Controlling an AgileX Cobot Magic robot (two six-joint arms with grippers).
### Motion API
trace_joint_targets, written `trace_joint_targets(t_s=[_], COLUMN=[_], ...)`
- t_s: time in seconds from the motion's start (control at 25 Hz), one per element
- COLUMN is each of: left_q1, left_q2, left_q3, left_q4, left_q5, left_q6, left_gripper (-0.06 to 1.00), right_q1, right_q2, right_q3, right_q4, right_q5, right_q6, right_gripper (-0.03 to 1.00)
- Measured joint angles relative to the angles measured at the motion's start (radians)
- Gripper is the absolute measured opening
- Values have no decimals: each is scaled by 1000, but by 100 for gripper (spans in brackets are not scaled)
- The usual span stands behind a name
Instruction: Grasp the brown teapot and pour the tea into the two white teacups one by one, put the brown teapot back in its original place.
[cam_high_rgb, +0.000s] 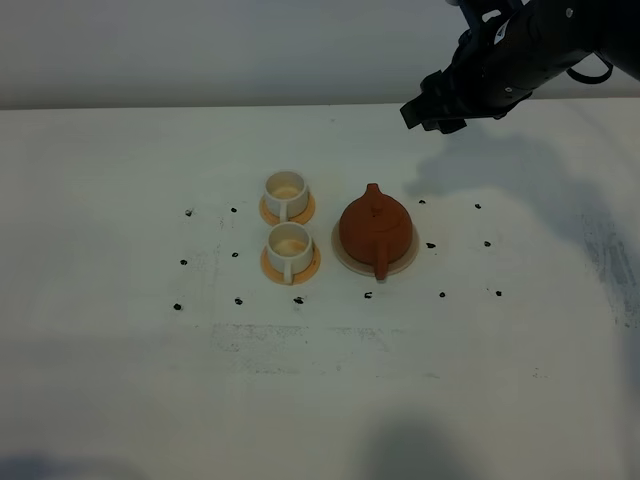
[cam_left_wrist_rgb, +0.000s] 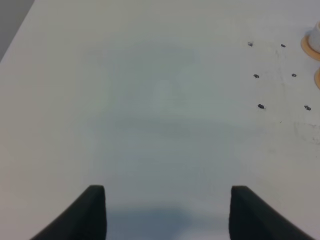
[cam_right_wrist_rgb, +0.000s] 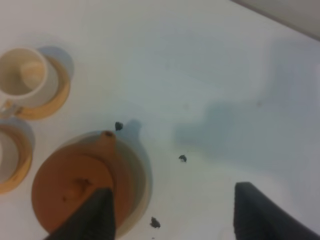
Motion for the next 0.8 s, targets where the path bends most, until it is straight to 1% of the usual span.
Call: trace_joint_targets(t_s=[0.24, 0.4, 0.56, 0.8], left_q1=[0, 0, 0, 0], left_q2=[0, 0, 0, 0], left_q3=[0, 0, 0, 0], left_q4=[0, 0, 0, 0], left_q5=[0, 0, 0, 0], left_q6=[0, 0, 0, 0], left_gripper=[51, 51, 51, 51], right_q1=[-1, 14, 60, 137], right_q2=[0, 0, 0, -67], right_q3=[0, 41, 59, 60], right_q4=[16, -27, -49, -49], right_q5=[24, 50, 86, 95], right_q6=[11, 83, 148, 175], right_gripper=[54, 54, 54, 54])
